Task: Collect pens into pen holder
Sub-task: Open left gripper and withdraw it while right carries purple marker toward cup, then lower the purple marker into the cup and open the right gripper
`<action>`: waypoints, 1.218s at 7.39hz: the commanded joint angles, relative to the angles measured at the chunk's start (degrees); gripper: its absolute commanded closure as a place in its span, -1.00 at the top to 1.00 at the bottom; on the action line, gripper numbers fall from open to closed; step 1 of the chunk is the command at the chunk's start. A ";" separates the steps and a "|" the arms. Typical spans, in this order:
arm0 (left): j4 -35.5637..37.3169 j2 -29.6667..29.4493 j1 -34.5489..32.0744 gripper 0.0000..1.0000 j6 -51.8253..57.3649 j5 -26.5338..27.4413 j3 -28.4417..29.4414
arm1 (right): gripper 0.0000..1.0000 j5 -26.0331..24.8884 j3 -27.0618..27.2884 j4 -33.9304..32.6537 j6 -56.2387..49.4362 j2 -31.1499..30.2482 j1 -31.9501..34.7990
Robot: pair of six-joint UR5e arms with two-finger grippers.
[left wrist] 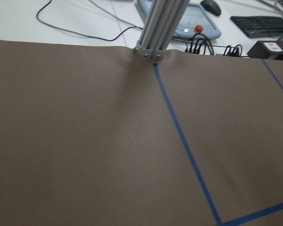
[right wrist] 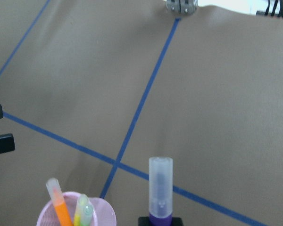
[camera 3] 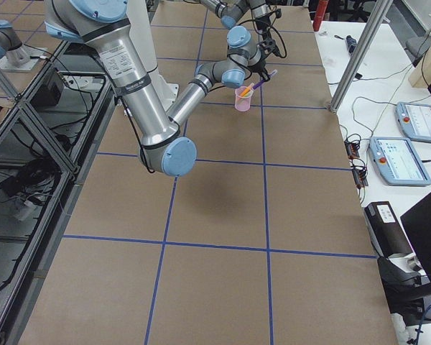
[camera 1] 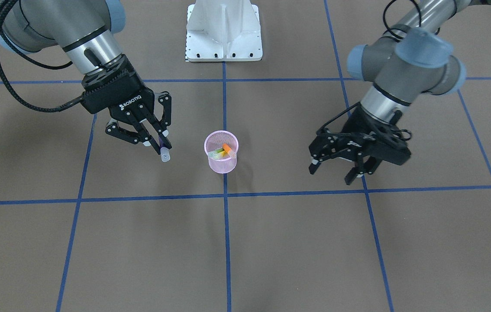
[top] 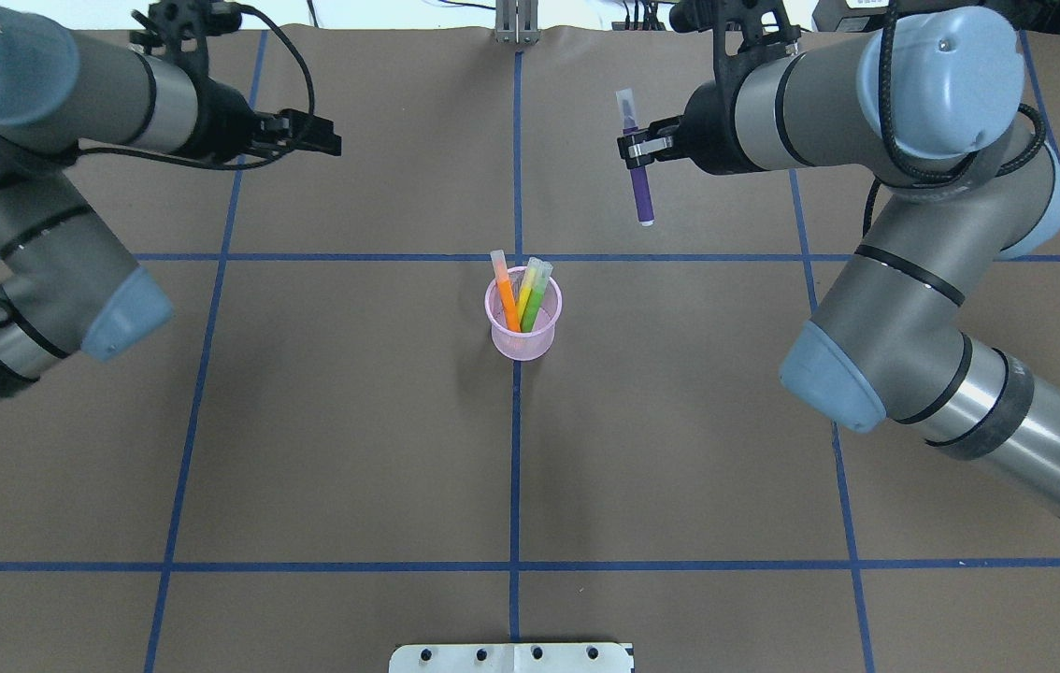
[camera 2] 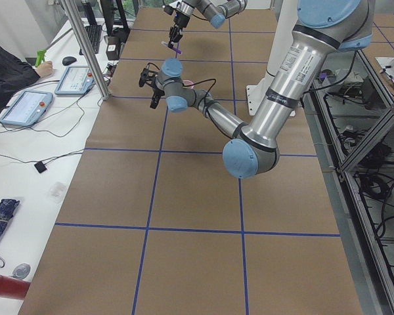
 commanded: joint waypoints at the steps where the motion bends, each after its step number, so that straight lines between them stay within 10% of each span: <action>1: 10.87 2.61 -6.55 0.98 8.19 -8.25 -2.21 | -1.00 -11.16 -0.42 6.02 -0.02 0.08 -6.33; 4: 10.91 4.57 -7.35 0.98 9.90 -8.17 -2.41 | -1.00 -33.04 -0.86 9.61 0.51 0.00 -19.70; 9: 10.91 4.83 -7.35 0.99 11.21 -7.64 -1.10 | -1.00 -35.90 -10.34 19.65 0.51 0.70 -21.05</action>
